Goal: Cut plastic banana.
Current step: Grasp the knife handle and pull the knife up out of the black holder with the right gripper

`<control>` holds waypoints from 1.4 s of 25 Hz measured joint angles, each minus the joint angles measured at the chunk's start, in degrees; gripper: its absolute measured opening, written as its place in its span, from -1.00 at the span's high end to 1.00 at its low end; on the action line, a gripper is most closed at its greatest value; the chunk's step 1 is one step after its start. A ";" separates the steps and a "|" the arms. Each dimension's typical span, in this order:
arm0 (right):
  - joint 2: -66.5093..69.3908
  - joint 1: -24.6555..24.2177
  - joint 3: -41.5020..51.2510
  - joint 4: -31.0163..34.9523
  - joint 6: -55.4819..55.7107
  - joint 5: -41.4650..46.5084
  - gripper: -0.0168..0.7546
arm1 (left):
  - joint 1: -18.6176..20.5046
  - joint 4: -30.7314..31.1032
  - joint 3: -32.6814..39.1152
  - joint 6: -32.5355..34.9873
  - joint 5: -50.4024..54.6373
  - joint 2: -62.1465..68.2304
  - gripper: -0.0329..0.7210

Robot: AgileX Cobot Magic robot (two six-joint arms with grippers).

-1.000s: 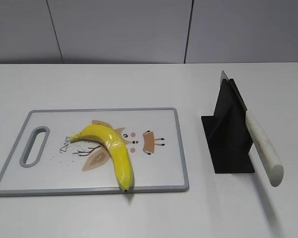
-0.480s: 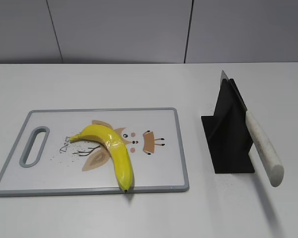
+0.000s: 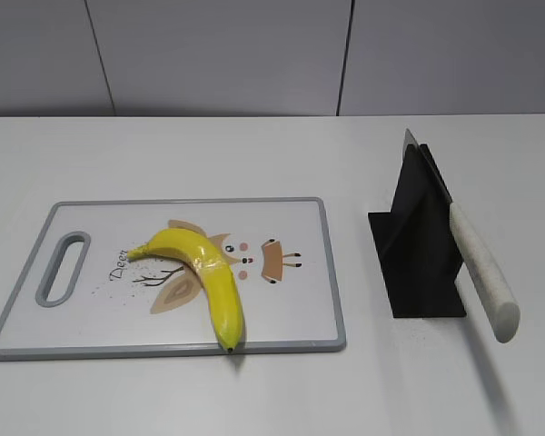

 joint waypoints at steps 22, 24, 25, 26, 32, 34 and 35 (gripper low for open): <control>32.12 0.00 -12.14 -0.95 0.56 2.11 -0.43 | 0.00 0.00 0.00 0.00 0.00 0.00 -0.39; 37.38 0.00 -15.44 -0.95 0.56 3.64 -0.43 | 0.00 0.00 0.00 0.00 0.00 0.00 -0.39; 40.07 0.00 -16.94 -0.95 0.13 4.37 -0.43 | 0.00 0.00 0.00 0.00 0.00 0.00 -0.39; 42.63 0.00 -18.07 -0.95 -1.06 5.13 -0.43 | 0.00 0.00 0.00 0.00 0.00 0.00 -0.39; 52.72 10.75 -22.29 -4.01 -1.97 3.96 -0.43 | 0.00 0.00 0.00 0.00 0.00 0.00 -0.39; 55.72 14.51 -22.51 -4.67 1.51 3.40 -0.43 | 0.00 0.00 0.00 0.00 0.00 0.00 -0.39; 57.53 15.56 -22.59 -4.53 3.82 3.25 -0.43 | 0.00 0.00 0.00 0.00 0.00 0.00 -0.39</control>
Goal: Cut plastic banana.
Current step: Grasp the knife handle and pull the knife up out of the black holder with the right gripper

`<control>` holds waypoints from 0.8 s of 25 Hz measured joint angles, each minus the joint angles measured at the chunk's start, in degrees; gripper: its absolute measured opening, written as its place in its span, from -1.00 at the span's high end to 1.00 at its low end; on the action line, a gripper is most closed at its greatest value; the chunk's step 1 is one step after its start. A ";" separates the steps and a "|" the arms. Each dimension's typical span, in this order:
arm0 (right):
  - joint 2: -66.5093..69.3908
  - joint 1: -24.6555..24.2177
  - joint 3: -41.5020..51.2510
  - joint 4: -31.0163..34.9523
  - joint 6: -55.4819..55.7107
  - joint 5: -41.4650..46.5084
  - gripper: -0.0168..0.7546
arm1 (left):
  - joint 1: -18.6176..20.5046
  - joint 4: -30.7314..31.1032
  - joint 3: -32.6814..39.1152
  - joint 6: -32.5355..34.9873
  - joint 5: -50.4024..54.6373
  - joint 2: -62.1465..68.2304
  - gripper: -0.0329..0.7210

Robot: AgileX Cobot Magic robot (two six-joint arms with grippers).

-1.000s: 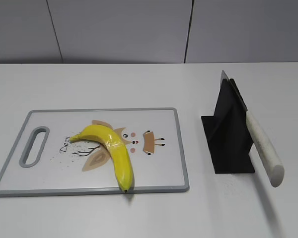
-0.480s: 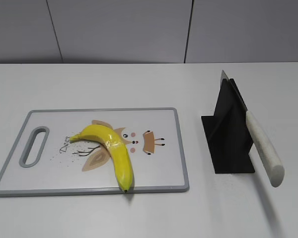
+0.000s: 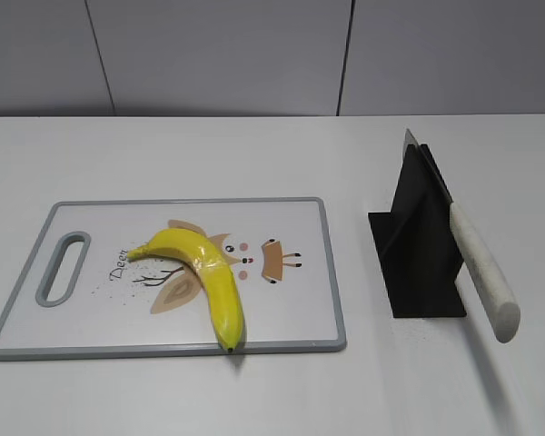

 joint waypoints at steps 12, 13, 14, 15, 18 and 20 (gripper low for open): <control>18.22 0.80 -1.17 7.11 4.40 -6.05 -0.36 | 0.01 0.00 0.00 0.00 0.00 0.00 -0.39; 19.41 0.80 -1.36 6.92 4.40 -6.62 -0.36 | 0.01 0.00 0.00 0.00 0.00 0.00 -0.39; 20.79 0.80 -1.62 6.65 4.47 -7.39 -0.36 | 0.01 0.00 0.00 0.00 0.00 0.00 -0.39; 22.09 0.80 -1.68 6.19 4.58 -8.18 -0.36 | 0.01 0.00 0.00 0.00 0.00 0.00 -0.39; 25.70 0.80 -1.68 4.60 6.52 -9.64 -0.36 | 0.01 0.00 0.00 0.00 0.00 0.00 -0.39; 27.66 0.80 -1.68 3.90 7.31 -10.10 -0.36 | 0.01 0.00 0.00 0.00 0.00 0.00 -0.39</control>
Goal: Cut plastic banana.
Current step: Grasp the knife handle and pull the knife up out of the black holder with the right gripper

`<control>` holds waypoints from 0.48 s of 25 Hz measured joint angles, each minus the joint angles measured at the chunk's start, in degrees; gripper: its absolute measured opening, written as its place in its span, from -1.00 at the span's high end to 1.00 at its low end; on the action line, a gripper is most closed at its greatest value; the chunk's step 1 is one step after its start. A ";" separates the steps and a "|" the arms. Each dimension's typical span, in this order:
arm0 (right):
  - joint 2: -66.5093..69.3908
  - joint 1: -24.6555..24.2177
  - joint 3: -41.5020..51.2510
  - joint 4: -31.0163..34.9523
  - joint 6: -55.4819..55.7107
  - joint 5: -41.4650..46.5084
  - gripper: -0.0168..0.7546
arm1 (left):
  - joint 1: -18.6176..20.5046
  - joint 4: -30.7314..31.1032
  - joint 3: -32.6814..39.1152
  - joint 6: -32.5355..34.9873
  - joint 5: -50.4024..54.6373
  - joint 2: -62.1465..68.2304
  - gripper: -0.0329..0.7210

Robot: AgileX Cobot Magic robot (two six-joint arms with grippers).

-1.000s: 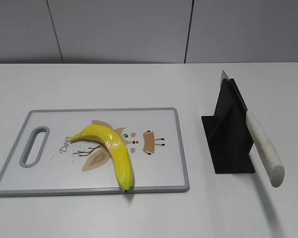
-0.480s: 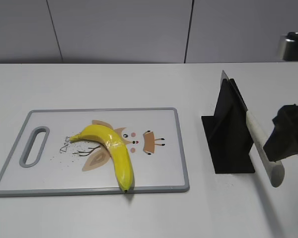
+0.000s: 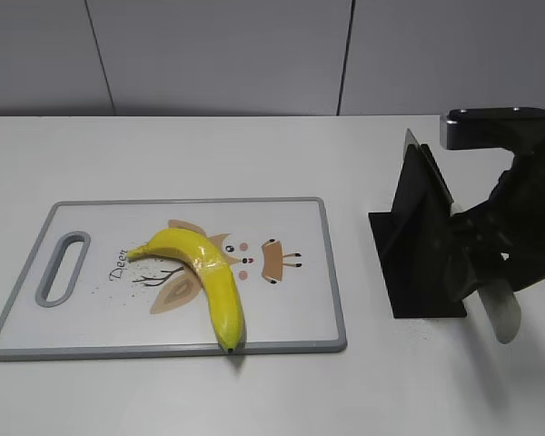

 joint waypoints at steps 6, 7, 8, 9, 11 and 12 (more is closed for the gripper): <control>3.42 0.00 0.00 0.19 1.22 -1.44 -0.11 | 0.00 0.00 0.00 0.00 0.00 0.00 -0.39; 3.60 0.00 0.00 0.60 1.33 -1.33 -0.02 | 0.00 0.00 0.00 0.00 0.00 0.00 -0.39; 3.69 0.00 0.00 1.10 1.33 -1.11 0.13 | 0.00 0.00 0.00 0.00 0.00 0.00 -0.39; 3.69 0.00 0.00 1.81 1.35 -1.05 0.31 | 0.00 0.00 0.00 0.00 0.00 0.00 -0.39; 3.69 -0.07 0.00 2.16 2.59 -0.61 0.44 | 0.00 0.00 0.00 0.00 0.00 0.00 -0.39; 3.69 -0.07 0.00 2.16 2.74 -0.55 0.44 | 0.00 0.00 0.00 0.00 0.00 0.00 -0.39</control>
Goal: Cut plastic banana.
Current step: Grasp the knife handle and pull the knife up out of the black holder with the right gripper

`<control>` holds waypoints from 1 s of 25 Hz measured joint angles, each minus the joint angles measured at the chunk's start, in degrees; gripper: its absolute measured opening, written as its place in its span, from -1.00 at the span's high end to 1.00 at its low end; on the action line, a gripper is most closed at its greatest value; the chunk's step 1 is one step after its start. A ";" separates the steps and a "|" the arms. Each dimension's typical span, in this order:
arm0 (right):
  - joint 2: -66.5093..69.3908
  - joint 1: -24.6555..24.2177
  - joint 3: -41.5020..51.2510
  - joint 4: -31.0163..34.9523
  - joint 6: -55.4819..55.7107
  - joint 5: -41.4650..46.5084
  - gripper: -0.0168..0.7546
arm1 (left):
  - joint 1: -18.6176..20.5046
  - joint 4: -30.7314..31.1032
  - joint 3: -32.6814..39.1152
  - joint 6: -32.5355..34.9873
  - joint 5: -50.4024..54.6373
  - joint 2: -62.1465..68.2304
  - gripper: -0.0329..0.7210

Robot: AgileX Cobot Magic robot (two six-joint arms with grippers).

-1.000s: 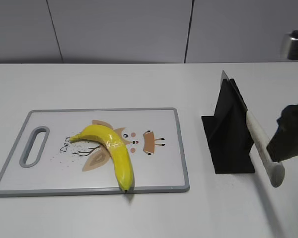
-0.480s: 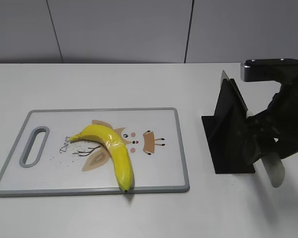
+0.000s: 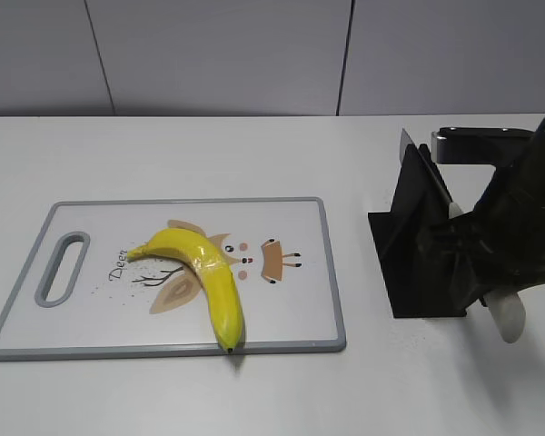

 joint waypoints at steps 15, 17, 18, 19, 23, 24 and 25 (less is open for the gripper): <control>-11.03 0.15 -7.63 -0.02 -0.20 7.87 0.46 | 0.06 0.10 0.00 0.00 -0.12 0.00 -0.38; -11.67 0.15 -10.18 -1.22 -0.21 9.66 0.46 | 0.06 0.43 0.00 0.00 -0.43 0.00 -0.38; -11.73 0.15 -11.43 -1.96 -0.21 10.43 0.46 | 0.06 0.63 0.00 0.00 -0.48 0.00 -0.38; -11.76 0.15 -12.50 -2.52 -0.21 11.27 0.46 | 0.06 1.06 -0.06 0.00 -0.64 0.00 -0.38; -11.76 0.15 -17.43 -3.82 -5.11 11.56 0.46 | 0.06 3.28 -0.31 0.00 -1.82 0.69 -0.38; -11.76 0.15 -18.52 -3.94 -6.95 11.56 0.46 | 0.06 3.64 -0.76 0.00 -2.85 1.79 -0.38; -11.63 0.15 -19.47 -4.09 -9.31 11.56 0.46 | 0.06 3.77 -1.32 0.00 -4.53 2.97 -0.38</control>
